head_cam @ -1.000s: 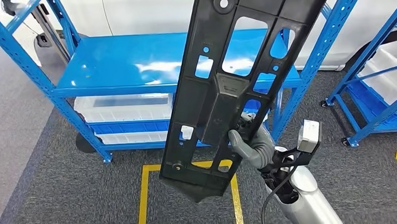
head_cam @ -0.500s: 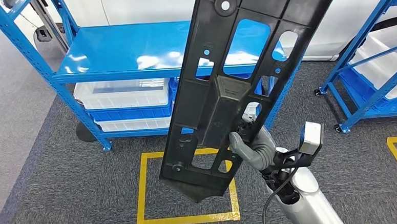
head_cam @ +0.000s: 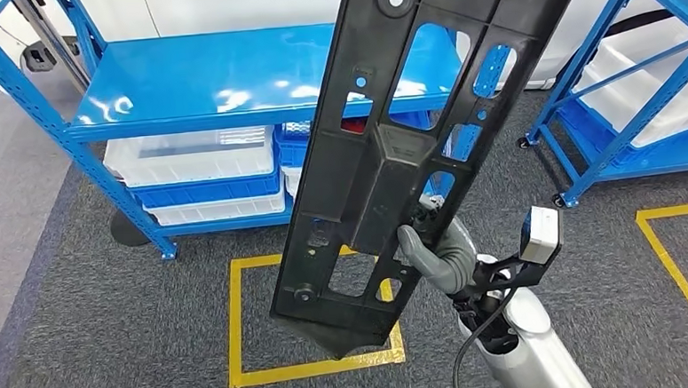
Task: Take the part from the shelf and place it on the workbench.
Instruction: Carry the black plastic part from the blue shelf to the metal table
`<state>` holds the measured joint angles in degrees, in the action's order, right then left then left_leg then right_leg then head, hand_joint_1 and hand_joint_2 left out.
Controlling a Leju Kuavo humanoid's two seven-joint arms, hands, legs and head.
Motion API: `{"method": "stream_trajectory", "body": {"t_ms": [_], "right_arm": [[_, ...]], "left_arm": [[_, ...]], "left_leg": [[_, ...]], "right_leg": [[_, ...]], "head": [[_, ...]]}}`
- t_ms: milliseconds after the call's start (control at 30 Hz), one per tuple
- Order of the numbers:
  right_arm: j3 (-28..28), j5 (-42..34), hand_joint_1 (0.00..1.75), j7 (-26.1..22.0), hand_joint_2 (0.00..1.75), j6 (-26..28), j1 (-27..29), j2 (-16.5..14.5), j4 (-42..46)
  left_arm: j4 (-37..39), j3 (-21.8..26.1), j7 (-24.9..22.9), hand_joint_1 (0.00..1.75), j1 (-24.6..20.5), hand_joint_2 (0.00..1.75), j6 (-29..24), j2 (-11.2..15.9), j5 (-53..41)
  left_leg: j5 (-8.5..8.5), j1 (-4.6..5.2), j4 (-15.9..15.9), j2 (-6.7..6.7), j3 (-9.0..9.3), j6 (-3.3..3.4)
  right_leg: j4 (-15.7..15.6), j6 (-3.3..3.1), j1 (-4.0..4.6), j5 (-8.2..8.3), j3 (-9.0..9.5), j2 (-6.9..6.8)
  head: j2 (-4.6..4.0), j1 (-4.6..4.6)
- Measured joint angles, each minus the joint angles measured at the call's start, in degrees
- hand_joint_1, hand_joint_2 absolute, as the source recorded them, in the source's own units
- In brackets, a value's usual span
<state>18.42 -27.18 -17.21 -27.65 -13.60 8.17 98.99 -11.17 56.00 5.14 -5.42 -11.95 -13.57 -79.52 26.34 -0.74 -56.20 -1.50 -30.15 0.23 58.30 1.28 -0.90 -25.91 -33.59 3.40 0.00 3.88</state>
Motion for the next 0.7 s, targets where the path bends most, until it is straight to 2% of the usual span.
{"method": "stream_trajectory", "body": {"t_ms": [67,133,167,200,233,267,300,333,367,400,467,533,600,633,667,700], "right_arm": [[-0.3,0.0,1.75,0.0,1.75,0.0,0.2,0.0,0.1],[-0.4,-0.1,1.75,0.0,1.75,0.0,0.6,0.0,0.2],[-0.5,-0.1,1.75,0.0,1.75,0.0,0.8,0.0,0.2],[-0.7,-0.1,1.75,-0.1,1.75,0.0,1.1,0.0,0.2],[-0.8,-0.2,1.75,-0.1,1.75,-0.1,1.4,0.0,0.3],[-1.1,-0.2,1.75,-0.2,1.75,-0.1,1.6,0.0,0.4],[-1.4,-0.3,1.75,-0.3,1.75,-0.2,1.7,0.0,0.6],[-1.6,-0.4,1.75,-0.4,1.75,-0.2,1.8,0.0,0.8],[-1.7,-0.4,1.75,-0.5,1.75,-0.3,1.9,0.0,1.1],[-1.8,-0.5,1.75,-0.6,1.75,-0.3,2.1,0.1,1.2],[-2.1,-0.5,1.75,-0.6,1.75,-0.3,2.4,0.1,1.4],[-2.2,-0.5,1.75,-0.7,1.75,-0.3,2.6,0.1,1.6],[-2.2,-0.5,1.75,-0.7,1.75,-0.3,2.6,0.1,1.7],[-2.2,-0.5,1.75,-0.7,1.75,-0.3,2.7,0.0,1.7],[-2.2,-0.5,1.75,-0.7,1.75,-0.3,2.8,0.0,1.7],[-2.2,-0.5,1.75,-0.7,1.75,-0.3,2.8,0.0,1.8]], "left_arm": [[0.0,-0.1,0.1,0.00,0.1,1.75,-0.1,-0.1,-0.1],[0.0,-0.1,0.3,0.00,0.1,1.75,-0.2,0.0,-0.1],[0.0,-0.1,0.5,0.00,0.2,1.75,-0.4,0.0,-0.1],[0.0,-0.1,0.6,0.00,0.2,1.75,-0.5,0.0,-0.1],[0.0,-0.1,0.8,0.00,0.1,1.75,-0.7,0.0,0.0],[0.0,-0.1,0.9,0.00,0.1,1.75,-0.9,0.0,0.1],[0.0,-0.1,1.0,0.00,0.0,1.75,-1.1,0.0,0.3],[0.0,-0.1,1.0,0.00,-0.1,1.75,-1.2,0.0,0.5],[0.0,-0.1,1.0,0.00,-0.1,1.75,-1.3,0.1,0.5],[0.0,-0.1,1.0,0.00,-0.1,1.75,-1.3,0.2,0.6],[0.0,-0.1,1.0,0.00,-0.2,1.75,-1.3,0.3,0.7],[0.0,-0.1,1.0,0.00,-0.4,1.75,-1.4,0.4,0.7],[0.0,-0.1,1.0,0.00,-0.4,1.75,-1.4,0.5,0.7],[0.0,0.0,1.1,0.00,-0.4,1.75,-1.4,0.5,0.8],[0.0,0.0,1.1,0.00,-0.4,1.75,-1.4,0.5,0.9],[0.0,0.0,1.0,0.00,-0.5,1.75,-1.5,0.6,1.0]], "left_leg": [[-0.30,-0.13,0.4,1.18,0.01,0.62],[-0.31,0.06,0.4,2.26,-0.15,0.89],[-0.26,0.14,0.3,2.84,-0.20,0.93],[-0.19,0.20,0.1,3.39,-0.23,0.94],[-0.07,0.23,0.0,3.90,-0.23,0.92],[0.11,0.26,-0.3,4.38,-0.21,0.84],[0.31,0.41,-0.5,4.77,-0.22,0.65],[0.52,0.60,-0.8,5.13,-0.29,0.42],[0.68,0.80,-1.0,5.55,-0.35,0.18],[0.78,0.98,-1.1,6.01,-0.40,-0.05],[1.12,1.00,-1.3,6.65,-0.41,-0.60],[3.08,0.78,-3.6,5.03,-1.29,-1.23],[7.00,0.57,-10.5,2.74,-4.20,-1.60],[8.68,0.53,-14.5,2.29,-5.90,-1.68],[9.47,0.52,-17.3,2.12,-7.07,-1.70],[9.04,0.52,-17.9,2.07,-7.25,-1.65]], "right_leg": [[5.0,0.42,0.05,-2.89,-2.55,-1.70],[12.7,0.75,0.01,-5.99,-6.36,-2.75],[15.0,0.83,-0.01,-6.30,-7.50,-2.93],[15.2,0.85,-0.01,-5.56,-7.61,-3.07],[13.0,0.80,-0.01,-3.86,-6.52,-3.33],[9.1,0.64,0.04,-1.73,-4.55,-4.02],[5.2,0.32,0.29,-0.33,-2.63,-5.37],[2.2,-0.15,0.53,0.63,-1.23,-6.38],[0.6,-0.61,0.76,0.91,-0.58,-7.10],[0.2,-1.06,0.96,0.73,-0.64,-7.21],[0.1,-1.78,0.83,1.04,-0.94,-5.85],[-0.1,-2.46,0.57,1.37,-1.06,-4.77],[-0.2,-2.87,0.48,1.60,-1.26,-3.67],[-0.1,-2.96,0.50,1.68,-1.38,-3.08],[-0.1,-2.98,0.53,1.75,-1.47,-2.43],[0.0,-2.96,0.54,1.80,-1.52,-1.78]], "head": [[0.00,-0.01],[0.00,-0.01],[0.00,-0.01],[0.00,-0.02],[0.00,-0.02],[0.00,-0.02],[0.00,-0.02],[0.00,-0.01],[0.00,-0.01],[0.00,0.00],[0.00,0.01],[0.00,0.01],[0.00,0.01],[0.00,0.01],[0.00,0.01],[0.00,0.01]]}}
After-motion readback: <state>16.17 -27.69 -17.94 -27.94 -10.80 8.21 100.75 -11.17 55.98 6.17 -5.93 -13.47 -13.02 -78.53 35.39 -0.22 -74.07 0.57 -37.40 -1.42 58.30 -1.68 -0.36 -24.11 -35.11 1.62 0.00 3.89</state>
